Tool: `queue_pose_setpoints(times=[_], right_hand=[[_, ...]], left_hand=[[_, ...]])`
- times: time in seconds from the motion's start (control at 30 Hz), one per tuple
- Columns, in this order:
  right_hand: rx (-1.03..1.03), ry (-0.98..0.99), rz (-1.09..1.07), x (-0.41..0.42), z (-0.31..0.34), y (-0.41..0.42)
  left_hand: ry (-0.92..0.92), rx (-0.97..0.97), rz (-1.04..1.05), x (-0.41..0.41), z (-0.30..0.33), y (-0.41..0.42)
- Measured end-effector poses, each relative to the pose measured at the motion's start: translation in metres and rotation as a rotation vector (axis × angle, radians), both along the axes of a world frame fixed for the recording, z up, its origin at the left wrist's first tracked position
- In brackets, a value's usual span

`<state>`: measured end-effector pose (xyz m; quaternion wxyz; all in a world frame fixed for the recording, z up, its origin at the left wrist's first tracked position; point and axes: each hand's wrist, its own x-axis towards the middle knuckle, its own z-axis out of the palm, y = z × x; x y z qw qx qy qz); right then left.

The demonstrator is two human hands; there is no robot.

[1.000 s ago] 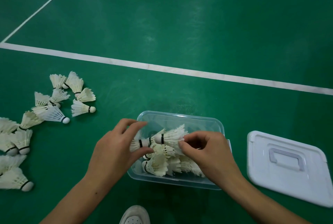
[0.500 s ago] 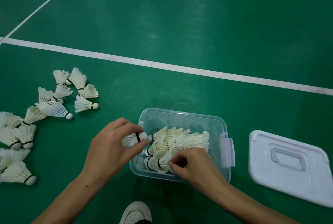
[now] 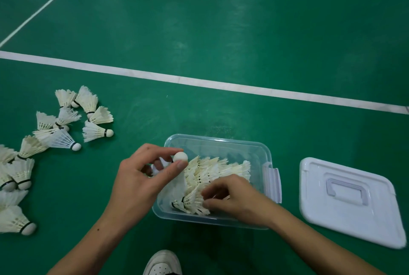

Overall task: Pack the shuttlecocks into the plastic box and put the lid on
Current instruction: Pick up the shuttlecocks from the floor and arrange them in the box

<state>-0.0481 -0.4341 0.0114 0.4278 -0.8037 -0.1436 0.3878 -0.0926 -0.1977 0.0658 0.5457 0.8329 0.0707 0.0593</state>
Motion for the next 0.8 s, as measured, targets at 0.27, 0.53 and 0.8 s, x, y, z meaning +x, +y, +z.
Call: queue_pose_setpoints(times=[0.27, 0.53, 0.8], right_hand=[[0.358, 0.328, -0.382, 0.01, 0.029, -0.01], [0.411, 0.17, -0.497, 0.01, 0.029, -0.02], [-0.012, -0.339, -0.314, -0.02, 0.019, -0.033]], left_hand=[[-0.01, -0.211, 0.08, 0.007, 0.006, -0.026], [0.076, 0.117, -0.163, -0.002, -0.017, -0.011], [-0.025, 0.968, -0.636, 0.005, -0.045, 0.018]])
